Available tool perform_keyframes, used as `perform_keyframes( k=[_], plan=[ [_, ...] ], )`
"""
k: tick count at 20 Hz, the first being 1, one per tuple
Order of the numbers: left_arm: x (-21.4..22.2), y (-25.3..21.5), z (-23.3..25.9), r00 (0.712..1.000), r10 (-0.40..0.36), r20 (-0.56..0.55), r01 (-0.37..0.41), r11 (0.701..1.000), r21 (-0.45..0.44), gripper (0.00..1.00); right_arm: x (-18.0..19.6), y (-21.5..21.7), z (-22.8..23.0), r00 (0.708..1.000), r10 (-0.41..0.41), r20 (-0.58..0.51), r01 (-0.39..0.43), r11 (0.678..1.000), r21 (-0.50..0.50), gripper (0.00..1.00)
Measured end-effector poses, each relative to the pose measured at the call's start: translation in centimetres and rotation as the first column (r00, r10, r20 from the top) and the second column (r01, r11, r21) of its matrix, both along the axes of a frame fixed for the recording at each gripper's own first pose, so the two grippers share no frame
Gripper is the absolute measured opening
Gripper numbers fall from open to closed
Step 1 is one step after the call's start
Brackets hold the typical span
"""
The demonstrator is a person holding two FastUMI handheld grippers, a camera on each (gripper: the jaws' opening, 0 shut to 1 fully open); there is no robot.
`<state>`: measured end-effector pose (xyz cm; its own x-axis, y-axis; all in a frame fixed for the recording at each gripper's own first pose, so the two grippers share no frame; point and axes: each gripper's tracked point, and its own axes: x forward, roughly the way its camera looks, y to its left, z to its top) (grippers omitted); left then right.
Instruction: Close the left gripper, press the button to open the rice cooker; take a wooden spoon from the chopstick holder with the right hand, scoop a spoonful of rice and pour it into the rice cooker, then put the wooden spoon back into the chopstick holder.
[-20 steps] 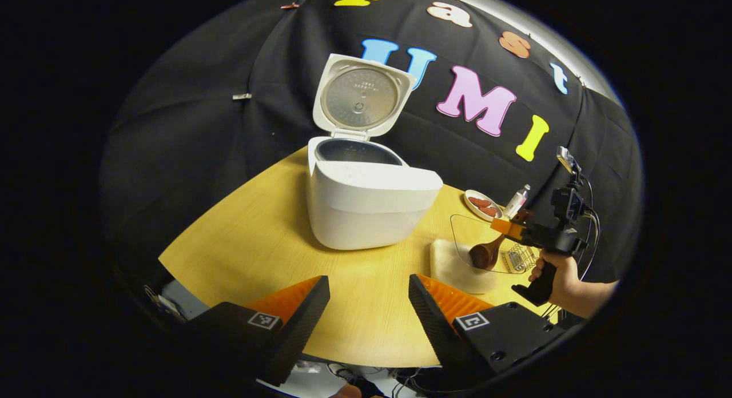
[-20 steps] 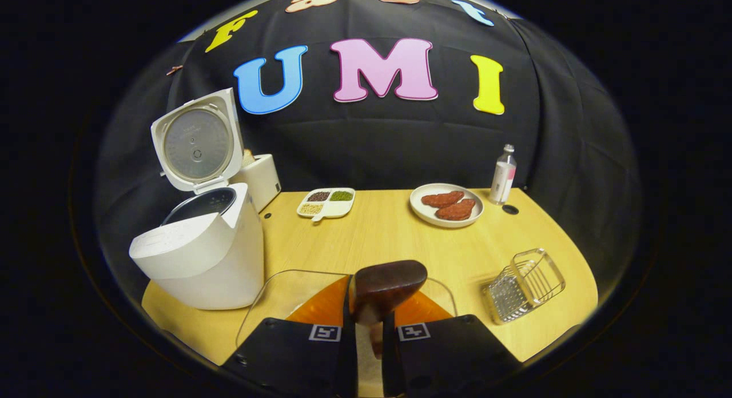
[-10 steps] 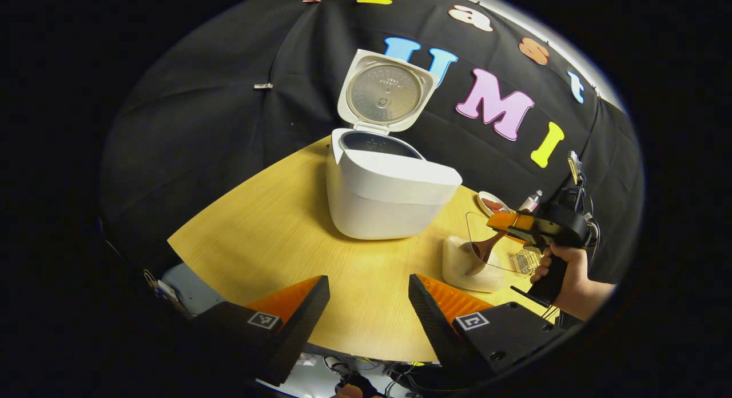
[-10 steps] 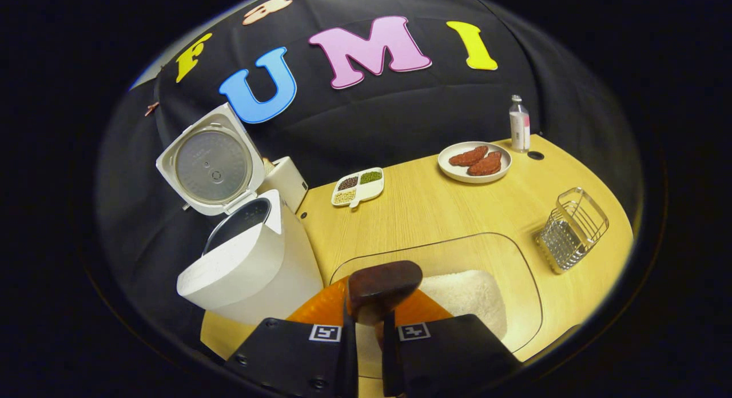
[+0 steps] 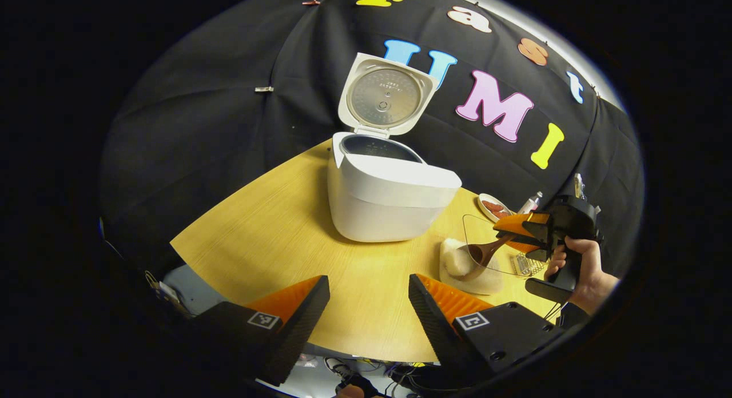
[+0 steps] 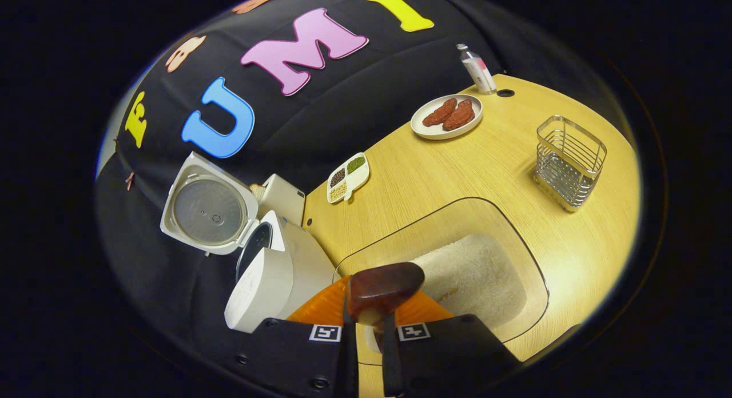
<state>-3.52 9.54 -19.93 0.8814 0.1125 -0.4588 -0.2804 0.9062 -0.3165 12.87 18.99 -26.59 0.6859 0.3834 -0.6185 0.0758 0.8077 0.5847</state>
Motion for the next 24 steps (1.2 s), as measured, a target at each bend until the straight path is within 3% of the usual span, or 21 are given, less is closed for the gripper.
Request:
perform_keyframes(
  k=[7, 15, 24],
  plan=[
    [0.5, -2.6, 1.0, 0.998, -0.057, 0.019, 0.057, 0.998, 0.013, 0.96, 0.9, -4.9, 2.2, 0.992, -0.123, -0.026, 0.124, 0.99, 0.068, 0.21],
    [0.6, -5.2, 2.0, 0.993, -0.111, 0.029, 0.111, 0.994, -0.004, 0.96, 2.3, -8.4, 7.0, 0.965, -0.252, -0.068, 0.261, 0.938, 0.23, 0.21],
    [1.1, -2.5, 4.0, 0.995, -0.076, 0.066, 0.072, 0.995, 0.062, 0.96, 4.2, -5.6, 12.5, 0.96, -0.268, -0.081, 0.277, 0.872, 0.404, 0.21]
  ],
)
